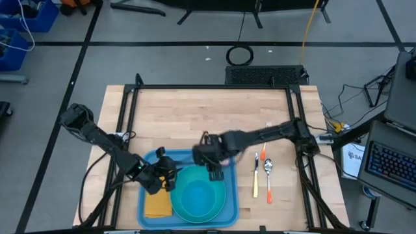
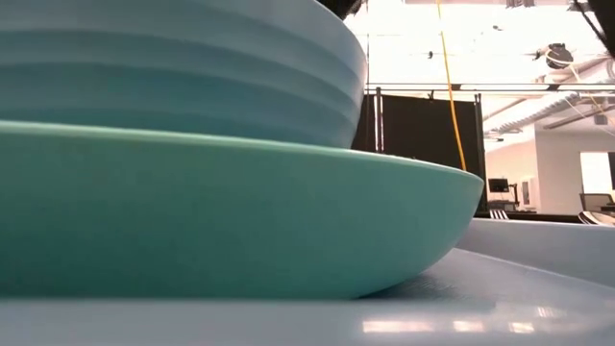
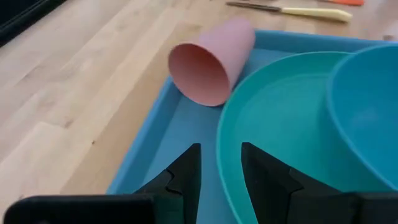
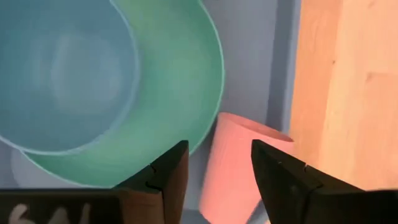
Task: Set up tray
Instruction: Adjust the pink cup on the blue tray
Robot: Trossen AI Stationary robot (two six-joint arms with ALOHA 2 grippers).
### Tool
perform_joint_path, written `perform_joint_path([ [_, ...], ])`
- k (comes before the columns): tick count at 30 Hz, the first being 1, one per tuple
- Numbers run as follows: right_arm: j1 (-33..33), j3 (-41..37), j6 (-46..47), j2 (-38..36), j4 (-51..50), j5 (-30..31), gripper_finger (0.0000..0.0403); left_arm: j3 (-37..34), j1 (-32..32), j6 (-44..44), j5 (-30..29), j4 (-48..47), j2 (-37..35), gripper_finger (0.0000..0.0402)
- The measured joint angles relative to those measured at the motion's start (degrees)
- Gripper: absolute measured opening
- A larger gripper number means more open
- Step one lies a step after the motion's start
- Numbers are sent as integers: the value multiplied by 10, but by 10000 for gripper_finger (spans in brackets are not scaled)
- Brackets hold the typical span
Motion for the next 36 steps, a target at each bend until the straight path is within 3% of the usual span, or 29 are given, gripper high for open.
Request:
perform_joint_path([
  [3, 41, -71, 34, -39, 45, 61, 118, 0, 20, 23, 4, 6, -1, 120],
  [7, 90, -190, 81, -109, 148, 122, 24, 0, 44, 37, -1, 13, -10, 120],
  [12, 152, -362, 145, -193, 352, 203, 2, 0, 91, 30, 33, 36, -15, 120],
  [16, 188, -488, 148, -244, 534, 224, 9, 0, 140, 30, 159, 125, -15, 120],
  [20, 214, -577, 149, -269, 643, 230, 17, 0, 192, 23, 292, 194, -15, 120],
  [29, 238, -659, 150, -275, 784, 232, 74, 0, 274, -29, 423, 182, -6, 129],
  [36, 238, -664, 138, -275, 800, 232, 117, 0, 284, -27, 449, 189, -6, 198],
])
